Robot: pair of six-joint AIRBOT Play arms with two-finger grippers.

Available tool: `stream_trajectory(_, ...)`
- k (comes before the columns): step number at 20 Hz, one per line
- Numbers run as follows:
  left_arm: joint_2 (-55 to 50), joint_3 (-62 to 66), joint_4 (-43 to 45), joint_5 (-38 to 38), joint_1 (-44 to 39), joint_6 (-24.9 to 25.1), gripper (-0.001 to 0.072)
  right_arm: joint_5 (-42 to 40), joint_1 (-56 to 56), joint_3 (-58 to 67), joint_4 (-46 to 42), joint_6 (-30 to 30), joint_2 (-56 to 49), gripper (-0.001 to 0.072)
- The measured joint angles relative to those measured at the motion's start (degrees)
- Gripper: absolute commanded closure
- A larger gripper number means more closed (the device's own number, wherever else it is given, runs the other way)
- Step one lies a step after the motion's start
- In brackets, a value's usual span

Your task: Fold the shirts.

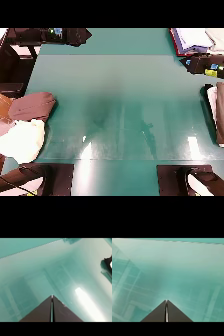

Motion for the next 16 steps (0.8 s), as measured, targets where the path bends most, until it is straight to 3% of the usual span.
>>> stream_trajectory(15,0.00,0.00,0.07,2.51,0.04,0.00,0.0679,1.01,0.11,0.00,0.35,0.02,0.00,0.0691)
stream_trajectory(16,0.04,0.00,0.79,2.97,0.24,0.11,0.0651,1.09,0.11,0.00,0.35,0.02,0.00,0.0691)
